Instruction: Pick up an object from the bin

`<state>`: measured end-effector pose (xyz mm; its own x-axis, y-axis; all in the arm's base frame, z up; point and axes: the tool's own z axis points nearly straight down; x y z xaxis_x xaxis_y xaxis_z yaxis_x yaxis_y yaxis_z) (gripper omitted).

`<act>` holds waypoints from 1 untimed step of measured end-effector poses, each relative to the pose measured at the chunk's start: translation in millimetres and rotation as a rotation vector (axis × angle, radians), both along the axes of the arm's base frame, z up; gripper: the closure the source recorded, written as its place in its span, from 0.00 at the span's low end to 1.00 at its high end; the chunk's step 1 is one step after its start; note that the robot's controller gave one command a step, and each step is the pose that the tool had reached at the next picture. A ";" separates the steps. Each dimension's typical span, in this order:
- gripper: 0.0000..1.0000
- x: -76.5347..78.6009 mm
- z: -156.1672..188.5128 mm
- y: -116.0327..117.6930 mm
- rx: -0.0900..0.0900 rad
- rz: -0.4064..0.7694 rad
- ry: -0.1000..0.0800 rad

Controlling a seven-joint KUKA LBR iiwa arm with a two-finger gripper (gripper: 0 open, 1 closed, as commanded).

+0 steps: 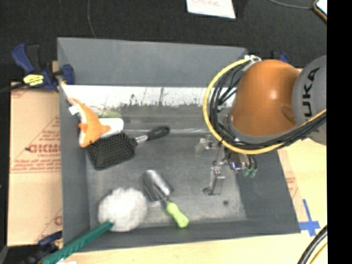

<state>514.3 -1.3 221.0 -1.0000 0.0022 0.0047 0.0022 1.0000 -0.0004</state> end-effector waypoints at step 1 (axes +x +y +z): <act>0.00 0.7 3.9 0.0 0.000 0.000 -0.006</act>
Offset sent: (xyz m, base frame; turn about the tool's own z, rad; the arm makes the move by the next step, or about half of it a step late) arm 0.0150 0.0835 -0.1510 0.0999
